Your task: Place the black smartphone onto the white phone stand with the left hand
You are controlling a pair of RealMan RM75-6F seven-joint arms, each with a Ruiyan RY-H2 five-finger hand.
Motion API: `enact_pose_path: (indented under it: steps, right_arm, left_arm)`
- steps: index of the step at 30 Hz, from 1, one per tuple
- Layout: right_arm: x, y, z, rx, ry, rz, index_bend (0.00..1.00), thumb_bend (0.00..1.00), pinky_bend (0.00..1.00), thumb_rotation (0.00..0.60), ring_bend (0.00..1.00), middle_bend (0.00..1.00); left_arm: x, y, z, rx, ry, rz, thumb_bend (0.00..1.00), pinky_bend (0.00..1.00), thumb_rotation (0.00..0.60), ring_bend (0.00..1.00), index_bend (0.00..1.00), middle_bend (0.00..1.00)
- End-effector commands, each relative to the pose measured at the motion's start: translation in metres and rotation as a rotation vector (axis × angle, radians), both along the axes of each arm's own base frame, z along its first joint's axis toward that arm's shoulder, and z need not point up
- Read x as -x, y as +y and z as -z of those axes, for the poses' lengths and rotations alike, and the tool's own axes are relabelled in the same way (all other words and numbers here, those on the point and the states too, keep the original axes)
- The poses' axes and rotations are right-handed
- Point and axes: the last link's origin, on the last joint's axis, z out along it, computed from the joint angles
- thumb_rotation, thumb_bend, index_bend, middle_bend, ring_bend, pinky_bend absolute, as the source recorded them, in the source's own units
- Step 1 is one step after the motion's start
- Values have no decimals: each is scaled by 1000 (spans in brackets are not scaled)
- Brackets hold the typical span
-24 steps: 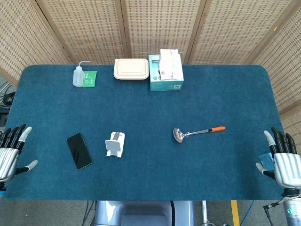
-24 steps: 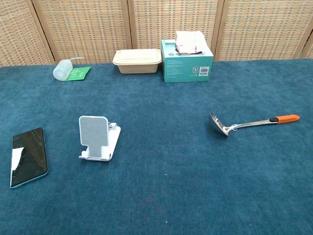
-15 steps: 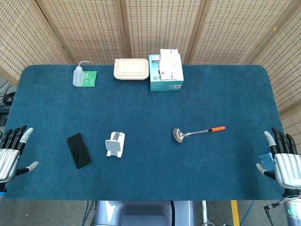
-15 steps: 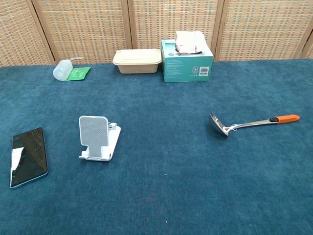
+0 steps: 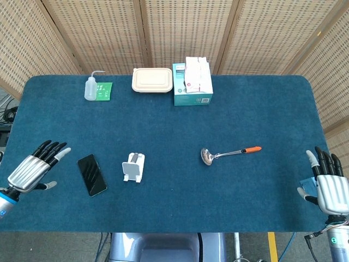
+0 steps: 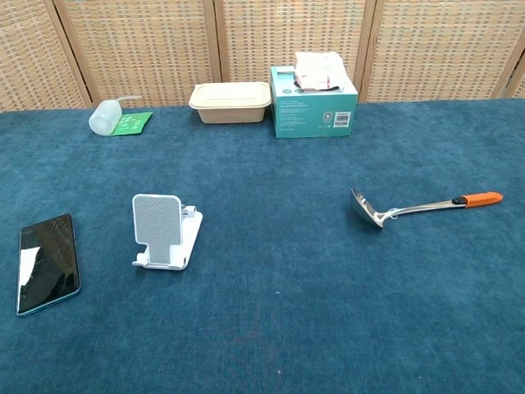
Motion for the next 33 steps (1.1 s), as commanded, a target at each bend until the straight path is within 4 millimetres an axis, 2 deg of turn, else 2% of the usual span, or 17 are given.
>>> enact_pose_path:
  steps: [1,7,8,14,28,33]
  right_arm:
    - [1,-2,1,-1,6,10,0,0,0,600,0,0]
    - [4,-6,4,-4,21,30,0,0,0,600,0,0]
    - [4,-7,5,-3,23,33,0,0,0,600,0,0]
    - [4,-8,5,0,24,38,0,0,0,600,0,0]
    - [5,-8,3,4,19,41,0,0,0,600,0,0]
    - [4,-7,2,6,18,39,0,0,0,600,0,0]
  left_arm:
    - [0,19,18,96,64,45,0,0,600,0,3,0]
    - [-6,33,46,185,136,171,0,29,600,2,111,0]
    - [-8,37,55,212,161,195,0,30,600,3,118,0]
    - [-9,46,72,252,217,228,1,34,600,5,146,5]
    - [-2,50,80,271,258,230,58,54,600,30,182,33]
    - [-2,50,84,271,246,227,108,54,600,34,187,37]
